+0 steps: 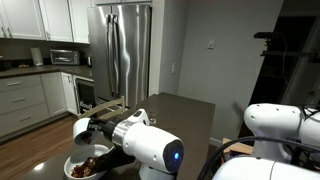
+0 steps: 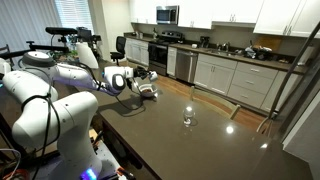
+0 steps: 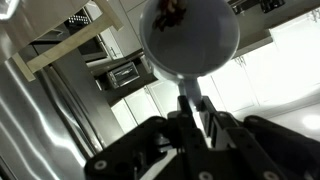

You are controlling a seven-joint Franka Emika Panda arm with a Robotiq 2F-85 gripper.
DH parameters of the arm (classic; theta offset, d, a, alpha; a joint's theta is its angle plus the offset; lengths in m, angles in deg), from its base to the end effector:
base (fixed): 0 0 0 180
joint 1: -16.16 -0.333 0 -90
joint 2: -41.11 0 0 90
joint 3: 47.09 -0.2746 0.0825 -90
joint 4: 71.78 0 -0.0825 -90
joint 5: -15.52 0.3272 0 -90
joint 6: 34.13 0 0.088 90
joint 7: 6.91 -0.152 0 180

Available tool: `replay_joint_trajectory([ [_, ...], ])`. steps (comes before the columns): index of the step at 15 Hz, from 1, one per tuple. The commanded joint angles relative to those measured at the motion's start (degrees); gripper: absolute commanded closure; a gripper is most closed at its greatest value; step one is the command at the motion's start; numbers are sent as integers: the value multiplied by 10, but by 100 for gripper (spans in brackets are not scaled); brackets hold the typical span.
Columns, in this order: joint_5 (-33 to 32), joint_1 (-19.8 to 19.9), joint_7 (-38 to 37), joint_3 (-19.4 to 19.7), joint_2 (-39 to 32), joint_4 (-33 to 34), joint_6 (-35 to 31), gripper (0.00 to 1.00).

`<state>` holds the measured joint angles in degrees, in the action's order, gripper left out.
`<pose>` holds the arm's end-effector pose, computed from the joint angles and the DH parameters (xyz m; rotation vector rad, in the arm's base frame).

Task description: Move some of the objects from the white cup and put them in the bowl

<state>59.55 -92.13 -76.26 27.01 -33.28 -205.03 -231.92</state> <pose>0.4706 0.2712 0.3041 -2.1286 0.7267 -1.8938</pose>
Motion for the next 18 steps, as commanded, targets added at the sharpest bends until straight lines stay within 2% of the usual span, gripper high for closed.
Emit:
replay_joint_trajectory([
  [1,12,-12,-11,18,-40,-2,-4,94],
  [10,5,-9,-14,18,-46,6,-1,94],
  [11,1,-2,-1,2,-30,8,-1,94],
  [12,32,2,32,-7,-24,15,-2,85],
  [13,32,2,32,-10,-24,15,-2,85],
  [14,32,3,32,-12,-24,15,-2,94],
  [18,25,-8,5,-4,-67,10,11,94],
])
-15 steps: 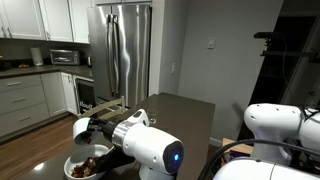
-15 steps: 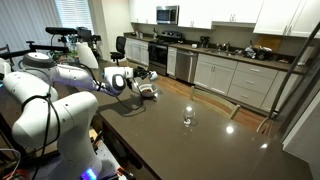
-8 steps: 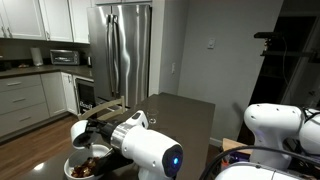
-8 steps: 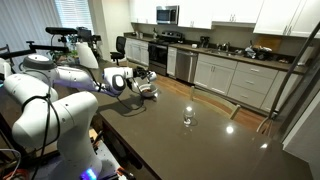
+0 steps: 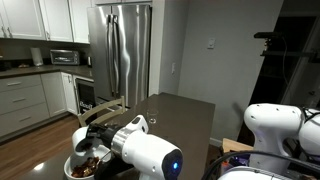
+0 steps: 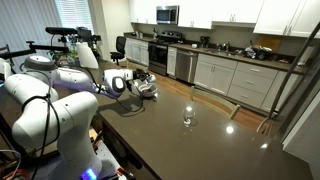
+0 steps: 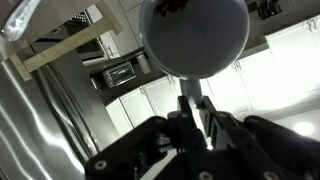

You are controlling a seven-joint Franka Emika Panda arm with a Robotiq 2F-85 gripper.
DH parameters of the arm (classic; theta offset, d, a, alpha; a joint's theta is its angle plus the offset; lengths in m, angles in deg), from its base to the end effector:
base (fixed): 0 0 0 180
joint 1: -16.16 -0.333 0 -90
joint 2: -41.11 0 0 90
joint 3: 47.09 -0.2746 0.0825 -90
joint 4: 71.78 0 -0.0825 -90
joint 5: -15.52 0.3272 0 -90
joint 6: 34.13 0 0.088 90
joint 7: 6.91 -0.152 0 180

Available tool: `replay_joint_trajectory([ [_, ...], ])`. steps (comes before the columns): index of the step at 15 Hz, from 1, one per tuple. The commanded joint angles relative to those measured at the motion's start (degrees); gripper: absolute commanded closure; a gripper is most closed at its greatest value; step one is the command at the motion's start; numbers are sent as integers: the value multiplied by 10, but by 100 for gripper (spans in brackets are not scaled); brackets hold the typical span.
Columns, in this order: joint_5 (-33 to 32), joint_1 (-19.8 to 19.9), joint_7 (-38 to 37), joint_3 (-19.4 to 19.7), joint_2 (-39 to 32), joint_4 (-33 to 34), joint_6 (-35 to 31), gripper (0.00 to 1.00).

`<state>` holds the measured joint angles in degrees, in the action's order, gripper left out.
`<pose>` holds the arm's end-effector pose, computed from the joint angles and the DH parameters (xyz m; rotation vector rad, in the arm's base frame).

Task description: Move some of the objects from the white cup and put them in the bowl

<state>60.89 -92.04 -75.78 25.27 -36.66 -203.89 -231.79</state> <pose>0.4691 0.2783 0.2846 -2.1572 0.6711 -1.9194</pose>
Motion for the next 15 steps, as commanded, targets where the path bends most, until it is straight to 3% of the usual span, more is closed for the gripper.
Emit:
replay_joint_trajectory([
  [1,14,-11,-1,15,-42,-1,11,94],
  [11,16,-16,-3,18,-80,0,16,94],
  [12,33,3,37,-6,-45,9,-5,85],
  [15,33,3,37,-6,-48,10,-5,85],
])
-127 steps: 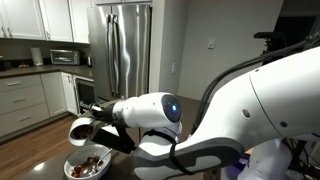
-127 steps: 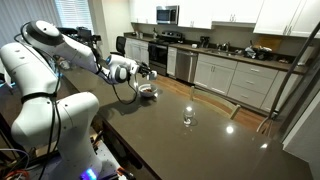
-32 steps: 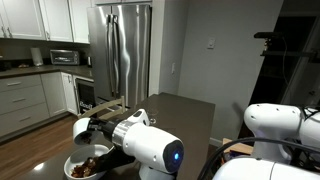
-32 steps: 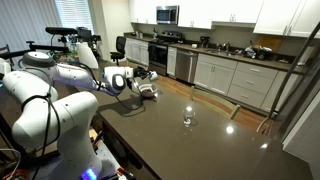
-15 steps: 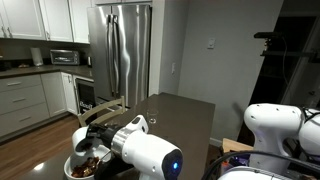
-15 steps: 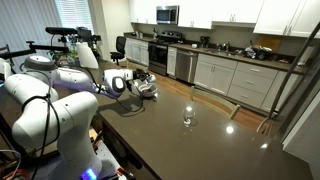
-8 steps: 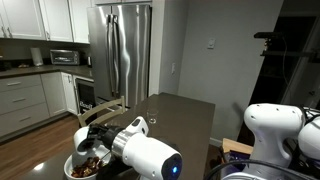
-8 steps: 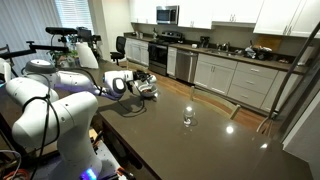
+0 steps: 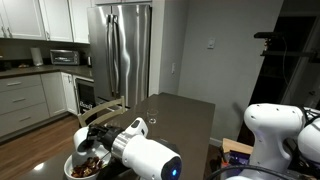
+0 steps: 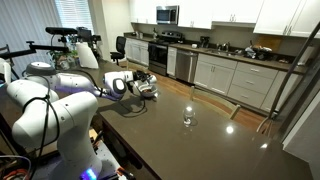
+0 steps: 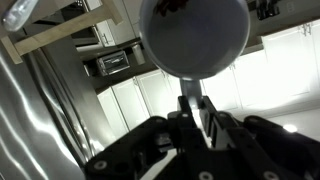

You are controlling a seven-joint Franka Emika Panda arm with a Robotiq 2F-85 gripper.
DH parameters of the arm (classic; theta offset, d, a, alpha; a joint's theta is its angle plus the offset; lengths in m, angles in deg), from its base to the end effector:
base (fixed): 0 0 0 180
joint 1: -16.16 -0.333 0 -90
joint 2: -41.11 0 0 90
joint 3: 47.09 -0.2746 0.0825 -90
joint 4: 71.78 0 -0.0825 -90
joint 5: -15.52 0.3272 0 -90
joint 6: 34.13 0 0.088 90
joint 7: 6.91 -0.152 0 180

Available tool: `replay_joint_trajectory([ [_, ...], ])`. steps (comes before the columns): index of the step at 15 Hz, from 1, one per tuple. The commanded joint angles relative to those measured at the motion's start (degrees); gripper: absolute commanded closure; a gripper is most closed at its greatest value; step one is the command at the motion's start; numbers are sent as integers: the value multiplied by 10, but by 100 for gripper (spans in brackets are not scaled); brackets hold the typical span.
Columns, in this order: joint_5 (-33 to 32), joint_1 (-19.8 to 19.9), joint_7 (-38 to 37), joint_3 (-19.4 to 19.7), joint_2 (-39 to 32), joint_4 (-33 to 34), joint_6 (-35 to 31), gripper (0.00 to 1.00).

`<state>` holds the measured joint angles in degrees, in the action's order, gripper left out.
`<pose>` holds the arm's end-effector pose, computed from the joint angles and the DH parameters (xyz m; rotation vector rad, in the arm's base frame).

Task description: Move some of the objects from the white cup and put them in the bowl

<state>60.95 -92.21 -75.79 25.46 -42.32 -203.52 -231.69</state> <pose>0.4704 0.2773 0.2749 -2.1705 0.5817 -2.0141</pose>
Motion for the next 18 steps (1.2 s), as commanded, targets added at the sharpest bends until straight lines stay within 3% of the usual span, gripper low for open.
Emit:
replay_joint_trajectory([
  [1,29,6,37,-10,19,6,-8,94],
  [4,21,21,42,-30,68,12,-21,94],
  [5,-19,19,2,-25,71,12,-9,94],
  [9,-45,32,3,-33,116,17,-13,94],
  [10,-45,34,5,-31,115,16,-13,94],
  [11,-27,21,-1,-33,80,19,-2,85],
  [14,-32,28,-1,-33,94,19,-2,85],
  [15,-32,29,-1,-33,95,19,-2,94],
  [18,8,33,44,-47,102,25,-5,94],
])
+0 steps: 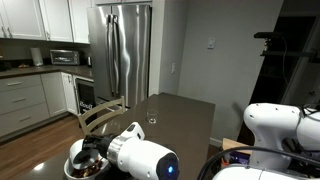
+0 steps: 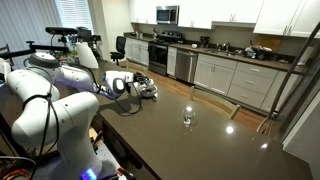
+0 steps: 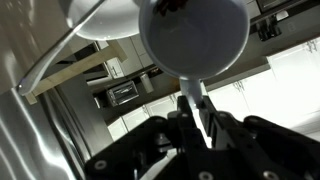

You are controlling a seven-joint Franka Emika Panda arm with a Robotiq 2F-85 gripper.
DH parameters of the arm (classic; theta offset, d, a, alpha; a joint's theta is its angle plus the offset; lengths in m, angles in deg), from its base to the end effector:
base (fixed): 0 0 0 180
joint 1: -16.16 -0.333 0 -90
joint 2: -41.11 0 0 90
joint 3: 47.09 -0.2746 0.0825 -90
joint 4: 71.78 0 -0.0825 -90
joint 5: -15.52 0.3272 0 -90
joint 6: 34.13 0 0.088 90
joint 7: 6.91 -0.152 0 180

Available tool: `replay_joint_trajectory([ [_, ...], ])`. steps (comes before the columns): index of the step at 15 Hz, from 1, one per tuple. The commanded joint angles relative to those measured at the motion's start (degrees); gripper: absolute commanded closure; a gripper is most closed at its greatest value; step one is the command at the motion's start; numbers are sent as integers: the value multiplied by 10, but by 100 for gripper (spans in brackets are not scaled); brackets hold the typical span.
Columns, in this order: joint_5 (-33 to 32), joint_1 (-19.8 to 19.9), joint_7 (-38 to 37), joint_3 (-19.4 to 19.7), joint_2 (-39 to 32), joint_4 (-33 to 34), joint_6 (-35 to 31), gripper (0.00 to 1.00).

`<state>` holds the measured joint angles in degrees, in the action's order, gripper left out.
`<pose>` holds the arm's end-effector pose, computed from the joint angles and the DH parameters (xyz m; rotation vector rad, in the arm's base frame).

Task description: Move some of the objects from the white cup and put them in the bowl

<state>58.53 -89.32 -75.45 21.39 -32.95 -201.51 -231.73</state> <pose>0.4733 0.2899 0.2570 -2.2436 0.6726 -1.8041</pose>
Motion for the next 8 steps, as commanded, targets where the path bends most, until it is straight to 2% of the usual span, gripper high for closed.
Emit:
replay_joint_trajectory([
  [1,39,6,50,-10,13,6,-6,94],
  [2,14,1,17,-3,6,0,0,94],
  [6,14,3,19,-2,11,1,0,94],
  [7,47,11,58,-12,22,7,-7,94],
  [8,16,6,21,-2,14,1,-1,94],
])
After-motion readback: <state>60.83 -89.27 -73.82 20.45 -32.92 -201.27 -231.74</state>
